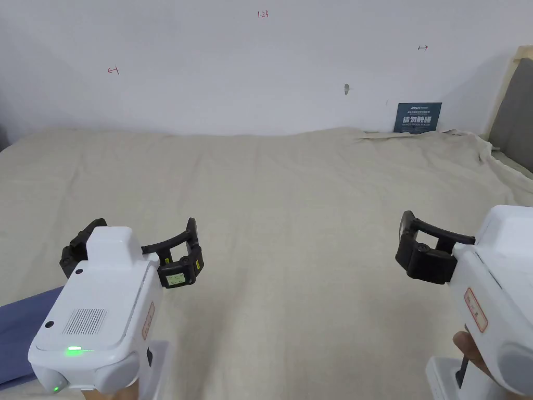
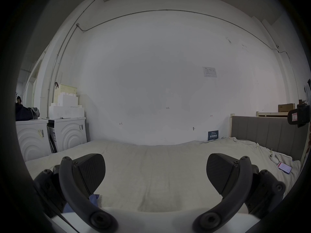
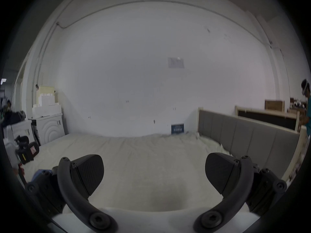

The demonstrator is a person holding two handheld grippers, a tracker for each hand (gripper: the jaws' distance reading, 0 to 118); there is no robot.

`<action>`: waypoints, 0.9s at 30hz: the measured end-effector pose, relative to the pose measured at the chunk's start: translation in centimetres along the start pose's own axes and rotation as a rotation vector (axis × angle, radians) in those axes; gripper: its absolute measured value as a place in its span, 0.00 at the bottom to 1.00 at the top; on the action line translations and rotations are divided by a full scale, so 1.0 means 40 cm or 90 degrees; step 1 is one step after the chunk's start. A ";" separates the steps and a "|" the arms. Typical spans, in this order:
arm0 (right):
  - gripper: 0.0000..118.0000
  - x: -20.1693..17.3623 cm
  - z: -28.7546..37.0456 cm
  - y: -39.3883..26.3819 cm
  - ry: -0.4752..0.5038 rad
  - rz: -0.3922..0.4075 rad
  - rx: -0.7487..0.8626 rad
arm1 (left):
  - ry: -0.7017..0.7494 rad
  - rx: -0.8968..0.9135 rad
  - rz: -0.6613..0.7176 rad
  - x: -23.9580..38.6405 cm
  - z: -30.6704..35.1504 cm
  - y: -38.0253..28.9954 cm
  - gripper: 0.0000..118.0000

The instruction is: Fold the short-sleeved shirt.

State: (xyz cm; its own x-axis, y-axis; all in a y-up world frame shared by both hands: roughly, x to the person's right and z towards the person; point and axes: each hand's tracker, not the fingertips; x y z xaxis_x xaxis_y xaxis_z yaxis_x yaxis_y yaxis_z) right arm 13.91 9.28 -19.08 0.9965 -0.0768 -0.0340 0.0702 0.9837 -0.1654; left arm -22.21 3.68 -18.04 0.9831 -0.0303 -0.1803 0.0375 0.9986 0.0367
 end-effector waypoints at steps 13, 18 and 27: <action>1.00 -0.017 -0.027 0.043 -0.050 -0.058 -0.182 | 0.004 0.014 0.001 -0.008 0.007 0.016 1.00; 1.00 -0.003 -0.038 0.039 -0.063 -0.044 -0.158 | 0.009 0.019 -0.002 -0.010 0.008 0.017 1.00; 1.00 0.011 -0.046 0.030 -0.067 -0.068 -0.155 | 0.005 0.020 -0.003 -0.010 0.006 0.017 1.00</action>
State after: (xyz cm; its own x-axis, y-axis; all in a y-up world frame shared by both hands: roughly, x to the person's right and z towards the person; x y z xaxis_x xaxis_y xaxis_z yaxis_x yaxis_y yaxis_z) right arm 14.33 10.11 -21.09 0.9843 -0.1473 0.0968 0.1739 0.9019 -0.3953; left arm -22.52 4.34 -17.69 0.9816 -0.0353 -0.1876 0.0485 0.9966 0.0659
